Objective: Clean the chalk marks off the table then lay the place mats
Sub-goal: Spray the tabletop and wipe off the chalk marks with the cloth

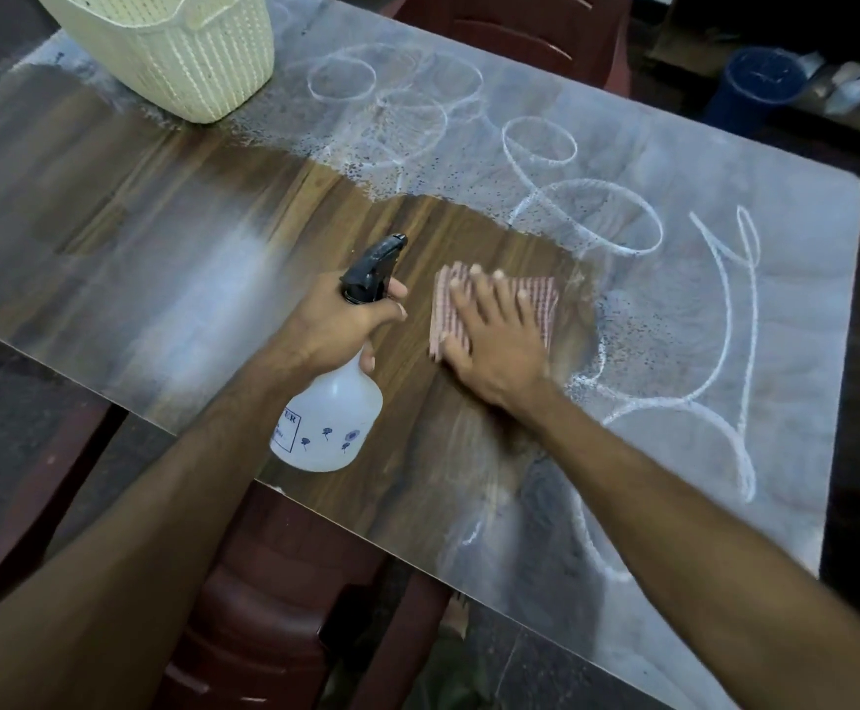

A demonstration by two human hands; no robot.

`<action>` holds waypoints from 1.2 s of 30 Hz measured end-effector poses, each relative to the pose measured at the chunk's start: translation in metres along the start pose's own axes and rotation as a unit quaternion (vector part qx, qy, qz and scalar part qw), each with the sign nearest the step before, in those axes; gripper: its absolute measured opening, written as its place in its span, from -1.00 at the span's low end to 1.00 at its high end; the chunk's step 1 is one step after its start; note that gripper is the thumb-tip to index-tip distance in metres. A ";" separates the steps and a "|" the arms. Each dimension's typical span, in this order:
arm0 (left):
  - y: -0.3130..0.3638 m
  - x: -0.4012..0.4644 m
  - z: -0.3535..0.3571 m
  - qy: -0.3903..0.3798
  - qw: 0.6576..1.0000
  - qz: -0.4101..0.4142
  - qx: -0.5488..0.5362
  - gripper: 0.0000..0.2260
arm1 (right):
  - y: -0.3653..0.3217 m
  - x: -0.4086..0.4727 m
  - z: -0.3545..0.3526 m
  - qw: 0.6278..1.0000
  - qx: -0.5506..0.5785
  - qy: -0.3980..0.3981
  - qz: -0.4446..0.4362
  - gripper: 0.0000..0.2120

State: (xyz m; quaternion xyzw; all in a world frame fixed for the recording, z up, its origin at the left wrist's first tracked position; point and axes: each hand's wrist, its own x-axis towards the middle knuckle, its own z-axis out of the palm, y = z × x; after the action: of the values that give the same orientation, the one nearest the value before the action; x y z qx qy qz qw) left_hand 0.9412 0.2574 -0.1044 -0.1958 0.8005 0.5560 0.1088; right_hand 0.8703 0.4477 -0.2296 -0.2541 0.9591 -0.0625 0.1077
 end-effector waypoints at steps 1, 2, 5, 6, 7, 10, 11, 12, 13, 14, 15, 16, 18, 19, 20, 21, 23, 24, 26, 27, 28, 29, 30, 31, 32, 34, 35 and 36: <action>0.003 0.000 0.003 -0.001 1.000 0.001 -0.003 -0.84 | -0.002 -0.021 0.002 1.000 0.008 -0.002 -0.015 -0.33; 0.005 -0.001 0.004 -0.002 1.000 0.003 -0.005 -0.85 | 0.000 -0.041 0.004 1.000 0.018 -0.005 -0.023 -0.33; 0.006 -0.004 0.006 -0.011 1.000 0.008 0.001 -0.86 | 0.037 -0.077 0.003 1.000 0.019 -0.008 0.010 -0.30; 0.004 -0.006 0.006 -0.013 1.000 0.007 0.006 -0.87 | 0.056 -0.076 -0.001 0.999 0.015 -0.003 0.039 -0.29; 0.003 -0.007 0.006 -0.015 1.000 0.007 0.011 -0.86 | 0.074 -0.070 -0.005 0.997 0.012 0.004 0.070 -0.29; -0.003 -0.011 0.009 -0.015 1.000 0.006 0.018 -0.87 | 0.104 -0.033 -0.014 0.989 0.020 0.018 0.146 -0.29; -0.005 -0.011 0.011 -0.012 1.000 0.005 0.014 -0.88 | 0.104 -0.019 -0.016 0.987 0.028 0.019 0.160 -0.29; -0.007 -0.012 0.012 -0.010 1.000 0.004 0.012 -0.88 | 0.100 -0.007 -0.016 0.986 0.032 0.019 0.163 -0.28; -0.008 -0.013 0.014 -0.010 1.000 0.003 0.013 -0.87 | 0.091 0.001 -0.016 0.987 0.032 0.017 0.159 -0.28; -0.009 -0.015 0.016 -0.011 1.000 0.002 0.014 -0.87 | 0.080 0.005 -0.015 0.989 0.030 0.011 0.145 -0.28; -0.009 -0.016 0.018 -0.011 1.000 0.001 0.013 -0.87 | 0.067 0.004 -0.013 0.992 0.025 0.004 0.123 -0.27; -0.009 -0.019 0.020 -0.010 1.000 -0.001 0.012 -0.87 | 0.053 -0.003 -0.010 0.995 0.019 -0.002 0.093 -0.27; -0.009 -0.022 0.022 -0.008 1.000 -0.005 0.010 -0.87 | 0.026 -0.031 0.000 0.999 0.017 -0.005 0.033 -0.30; -0.009 -0.025 0.023 -0.007 1.000 -0.009 0.007 -0.87 | 0.016 -0.052 0.004 1.000 0.022 -0.003 0.009 -0.32; -0.009 -0.028 0.024 -0.005 1.000 -0.013 0.004 -0.87 | 0.010 -0.074 0.008 1.000 0.025 -0.002 -0.009 -0.33; -0.009 -0.032 0.023 -0.004 1.000 -0.016 0.002 -0.87 | 0.010 -0.095 0.012 1.000 0.023 -0.003 -0.020 -0.34; -0.013 -0.039 0.021 -0.003 1.000 -0.022 -0.001 -0.86 | 0.030 -0.123 0.015 1.000 0.004 -0.018 -0.024 -0.33; -0.016 -0.042 0.020 -0.003 1.000 -0.022 -0.002 -0.86 | 0.046 -0.127 0.014 1.000 -0.005 -0.023 -0.017 -0.32; -0.022 -0.049 0.017 -0.002 1.000 -0.024 -0.001 -0.87 | 0.077 -0.119 0.007 1.000 -0.011 -0.012 0.026 -0.30; -0.024 -0.052 0.016 0.001 1.000 -0.025 0.002 -0.87 | 0.087 -0.108 0.003 0.998 -0.009 0.000 0.057 -0.29; -0.027 -0.055 0.015 0.005 1.000 -0.026 0.004 -0.87 | 0.093 -0.095 -0.001 0.996 -0.001 0.007 0.088 -0.28; -0.029 -0.057 0.014 0.007 1.000 -0.025 0.006 -0.88 | 0.093 -0.082 -0.004 0.994 0.009 0.009 0.113 -0.28; -0.032 -0.060 0.013 0.009 1.000 -0.024 0.010 -0.88 | 0.088 -0.071 -0.005 0.992 0.015 0.011 0.128 -0.28; -0.034 -0.063 0.012 0.009 1.000 -0.023 0.012 -0.89 | 0.078 -0.062 -0.005 0.991 0.019 0.013 0.130 -0.28; -0.035 -0.065 0.011 0.010 1.000 -0.023 0.012 -0.90 | 0.064 -0.057 -0.004 0.992 0.021 0.012 0.121 -0.29; -0.035 -0.071 0.012 0.014 1.000 -0.022 0.006 -0.89 | 0.033 -0.062 0.004 0.997 0.015 0.006 0.077 -0.30; -0.035 -0.074 0.013 0.015 1.000 -0.021 0.002 -0.89 | 0.017 -0.073 0.009 0.999 0.010 0.004 0.046 -0.30; -0.034 -0.077 0.014 0.017 1.000 -0.021 -0.001 -0.88 | 0.002 -0.088 0.015 1.000 0.008 0.006 0.017 -0.31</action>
State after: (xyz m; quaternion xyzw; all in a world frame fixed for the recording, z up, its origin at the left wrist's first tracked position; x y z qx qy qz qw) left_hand 1.0249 0.2746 -0.1079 -0.2215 0.7974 0.5511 0.1066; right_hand 0.9476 0.4923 -0.2286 -0.2369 0.9633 -0.0699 0.1052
